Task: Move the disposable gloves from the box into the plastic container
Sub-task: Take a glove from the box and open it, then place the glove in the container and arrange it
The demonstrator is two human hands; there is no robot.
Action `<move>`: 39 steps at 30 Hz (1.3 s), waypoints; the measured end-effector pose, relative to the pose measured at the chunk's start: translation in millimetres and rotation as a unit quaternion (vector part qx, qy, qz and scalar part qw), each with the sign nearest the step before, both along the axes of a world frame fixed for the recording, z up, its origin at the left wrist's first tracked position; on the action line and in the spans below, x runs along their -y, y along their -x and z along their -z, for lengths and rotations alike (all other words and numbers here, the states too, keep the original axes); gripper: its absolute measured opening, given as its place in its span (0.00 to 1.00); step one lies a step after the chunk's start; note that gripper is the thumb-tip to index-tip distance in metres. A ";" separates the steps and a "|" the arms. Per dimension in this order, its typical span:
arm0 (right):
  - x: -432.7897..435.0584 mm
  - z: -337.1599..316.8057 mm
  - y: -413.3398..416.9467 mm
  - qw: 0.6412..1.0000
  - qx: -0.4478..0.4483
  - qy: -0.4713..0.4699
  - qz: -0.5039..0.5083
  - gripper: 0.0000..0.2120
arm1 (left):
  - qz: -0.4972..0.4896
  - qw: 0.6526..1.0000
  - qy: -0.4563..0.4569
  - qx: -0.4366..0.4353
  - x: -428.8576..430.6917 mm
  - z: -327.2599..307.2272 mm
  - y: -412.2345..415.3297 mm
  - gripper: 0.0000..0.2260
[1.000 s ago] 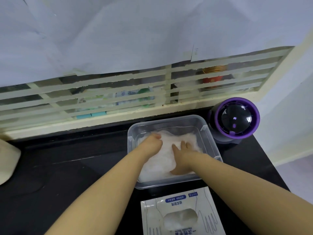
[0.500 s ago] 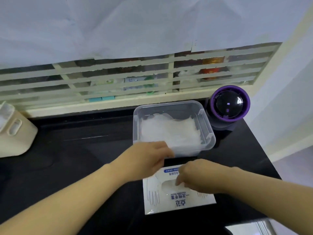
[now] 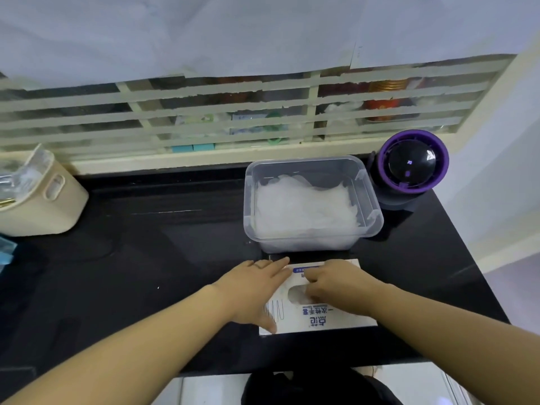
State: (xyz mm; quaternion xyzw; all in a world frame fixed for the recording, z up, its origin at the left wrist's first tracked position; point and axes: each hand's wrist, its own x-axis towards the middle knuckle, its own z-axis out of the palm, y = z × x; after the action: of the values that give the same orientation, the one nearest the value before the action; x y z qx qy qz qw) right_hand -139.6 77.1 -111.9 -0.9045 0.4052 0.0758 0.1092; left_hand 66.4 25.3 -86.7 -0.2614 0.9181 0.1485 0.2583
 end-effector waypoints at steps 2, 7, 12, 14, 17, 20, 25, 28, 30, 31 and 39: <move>-3.8 -2.8 7.3 1.000 0.023 0.020 0.007 0.12 | -0.003 1.000 -0.001 0.007 -0.6 -1.6 1.2 0.48; -8.4 -42.3 9.2 0.986 0.134 0.060 0.081 0.07 | 0.006 0.999 0.022 0.046 -3.1 -5.8 8.0 0.48; 2.1 -92.1 13.4 0.935 0.255 0.068 0.235 0.06 | 0.003 0.998 0.020 0.066 -4.0 -13.0 13.1 0.48; 6.0 -107.4 19.2 0.910 0.290 0.064 0.289 0.03 | -0.004 0.998 0.009 0.069 -6.3 -23.8 15.8 0.47; 11.8 -119.5 30.7 0.867 0.345 0.027 0.360 0.10 | -0.102 0.991 -0.084 0.007 -8.9 -48.9 18.3 0.36; 14.7 -126.4 39.2 0.804 0.399 -0.064 0.436 0.09 | -0.205 0.950 -0.214 -0.100 -6.3 -76.3 23.3 0.21; 10.2 -127.9 43.0 0.658 0.516 -0.271 0.477 0.09 | -0.356 0.814 -0.360 -0.285 9.9 -99.5 22.5 0.17; 7.0 -126.6 41.5 0.505 0.614 -0.391 0.464 0.11 | -0.452 0.694 -0.436 -0.352 17.9 -105.9 20.5 0.29; 5.3 -121.9 36.9 0.475 0.625 -0.423 0.452 0.12 | -0.486 0.652 -0.442 -0.380 23.4 -108.6 24.5 0.28; 4.9 -119.1 33.4 0.471 0.626 -0.437 0.442 0.12 | -0.498 0.642 -0.437 -0.386 25.1 -108.3 26.8 0.26; 8.3 -116.9 38.0 0.407 0.656 -0.476 0.421 0.29 | -0.541 0.683 -0.275 -0.408 33.5 -114.1 36.8 0.07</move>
State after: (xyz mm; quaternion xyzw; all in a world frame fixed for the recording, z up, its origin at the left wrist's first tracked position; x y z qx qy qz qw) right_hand -177.6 68.8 5.0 -0.1957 0.4378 -0.4162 0.7725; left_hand 29.7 -8.3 27.4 -0.5434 0.5501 0.5996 -0.2064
